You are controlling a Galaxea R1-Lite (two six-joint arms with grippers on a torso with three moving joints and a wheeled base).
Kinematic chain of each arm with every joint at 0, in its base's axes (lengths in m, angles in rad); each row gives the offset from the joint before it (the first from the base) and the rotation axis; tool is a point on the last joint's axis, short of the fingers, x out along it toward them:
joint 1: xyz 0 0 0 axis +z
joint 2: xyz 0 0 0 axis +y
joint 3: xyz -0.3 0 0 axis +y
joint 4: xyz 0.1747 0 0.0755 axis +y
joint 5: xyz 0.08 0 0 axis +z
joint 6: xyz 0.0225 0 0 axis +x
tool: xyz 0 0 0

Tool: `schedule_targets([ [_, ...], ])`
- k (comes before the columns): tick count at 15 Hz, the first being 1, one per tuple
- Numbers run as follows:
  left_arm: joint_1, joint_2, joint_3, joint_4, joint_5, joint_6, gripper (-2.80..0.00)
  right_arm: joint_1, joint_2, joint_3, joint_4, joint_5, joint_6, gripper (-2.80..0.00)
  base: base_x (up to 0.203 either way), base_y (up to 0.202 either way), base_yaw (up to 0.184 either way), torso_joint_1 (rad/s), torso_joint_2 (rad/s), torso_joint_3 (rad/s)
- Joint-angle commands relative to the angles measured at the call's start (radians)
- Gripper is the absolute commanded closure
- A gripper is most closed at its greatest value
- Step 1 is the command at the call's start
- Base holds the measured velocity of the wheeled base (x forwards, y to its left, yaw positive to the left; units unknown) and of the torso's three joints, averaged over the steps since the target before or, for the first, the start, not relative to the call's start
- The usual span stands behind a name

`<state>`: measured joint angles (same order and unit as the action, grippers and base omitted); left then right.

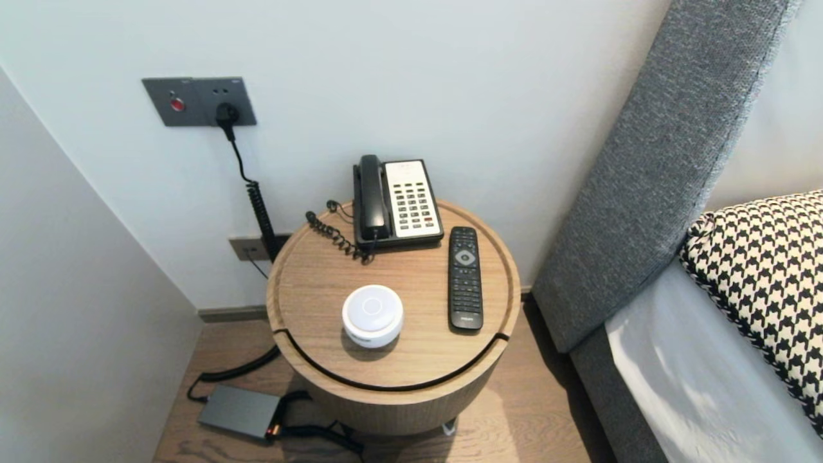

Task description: Open the nightstand drawer

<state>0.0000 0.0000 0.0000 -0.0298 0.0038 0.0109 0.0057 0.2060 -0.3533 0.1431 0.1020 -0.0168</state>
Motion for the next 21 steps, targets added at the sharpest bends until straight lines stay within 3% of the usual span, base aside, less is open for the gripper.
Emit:
schedule_targets([
  [1,0.000,-0.002,0.012,-0.001,0.001,0.000,0.00,0.001,0.243,-0.159,0.006,0.031,0.001,0.00,0.000,0.000,0.000,0.000,0.00,0.000],
  [4,0.000,-0.002,0.012,-0.001,-0.001,0.000,0.00,0.009,0.484,-0.347,0.012,0.082,0.006,0.00,0.000,0.000,0.000,0.000,0.00,0.000],
  [6,0.000,-0.002,0.012,-0.001,0.001,0.000,0.00,0.055,0.632,-0.446,0.015,0.096,0.020,0.00,0.000,0.000,0.000,0.000,0.00,0.000],
  [10,0.000,-0.002,0.012,-0.001,0.001,0.000,0.00,0.335,0.863,-0.661,0.138,0.092,0.161,0.00,0.000,0.000,0.000,0.000,0.00,0.000],
  [12,0.000,-0.002,0.012,-0.001,0.001,0.000,0.00,0.409,0.973,-0.749,0.214,0.087,0.246,0.00,0.000,0.000,0.000,0.000,0.00,0.000],
  [21,0.000,-0.002,0.012,-0.001,0.001,0.000,0.00,0.516,1.382,-0.883,0.295,0.068,0.281,0.00,0.000,0.000,0.000,0.000,0.00,0.000],
])
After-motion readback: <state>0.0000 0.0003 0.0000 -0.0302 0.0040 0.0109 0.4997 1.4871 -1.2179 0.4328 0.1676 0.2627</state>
